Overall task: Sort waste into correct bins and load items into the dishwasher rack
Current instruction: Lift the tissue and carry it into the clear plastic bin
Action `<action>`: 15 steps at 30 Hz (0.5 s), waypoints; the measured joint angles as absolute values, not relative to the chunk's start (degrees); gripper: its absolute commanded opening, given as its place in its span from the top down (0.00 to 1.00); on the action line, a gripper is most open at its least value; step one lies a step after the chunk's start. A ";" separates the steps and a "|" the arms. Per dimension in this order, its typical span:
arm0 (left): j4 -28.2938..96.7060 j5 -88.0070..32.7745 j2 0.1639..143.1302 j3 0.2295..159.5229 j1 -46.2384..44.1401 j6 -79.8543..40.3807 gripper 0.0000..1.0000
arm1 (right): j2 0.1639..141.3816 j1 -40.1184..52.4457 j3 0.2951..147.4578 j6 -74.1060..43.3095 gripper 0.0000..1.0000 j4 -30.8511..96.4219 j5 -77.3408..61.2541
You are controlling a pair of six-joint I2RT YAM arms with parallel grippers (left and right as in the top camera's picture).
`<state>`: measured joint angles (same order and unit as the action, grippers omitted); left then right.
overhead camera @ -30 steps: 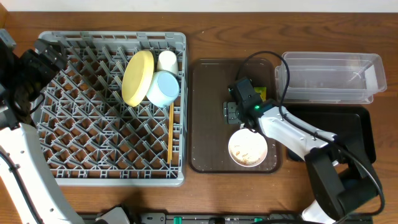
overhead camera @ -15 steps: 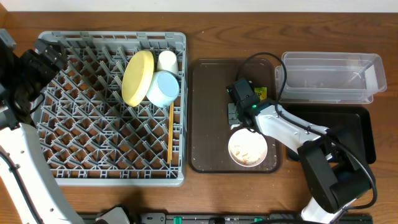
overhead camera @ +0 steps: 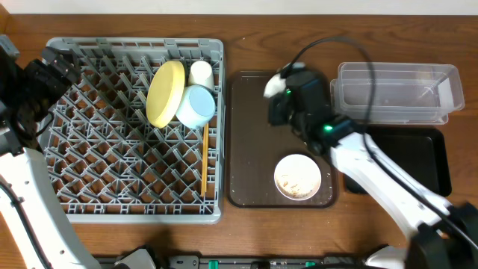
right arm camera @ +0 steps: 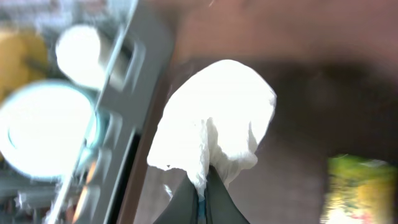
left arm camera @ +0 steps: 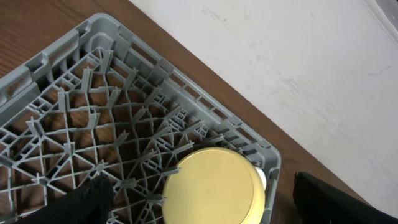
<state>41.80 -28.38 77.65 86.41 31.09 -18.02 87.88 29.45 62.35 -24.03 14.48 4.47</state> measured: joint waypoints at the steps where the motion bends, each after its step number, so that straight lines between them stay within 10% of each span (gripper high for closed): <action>1: 41.80 -28.38 77.65 86.41 31.09 -18.02 0.07 | 86.91 29.23 62.50 -23.83 0.99 15.49 6.48; 15: 41.80 -28.38 77.65 86.41 31.09 -18.02 0.07 | 86.96 16.27 62.50 -23.38 0.99 21.98 24.56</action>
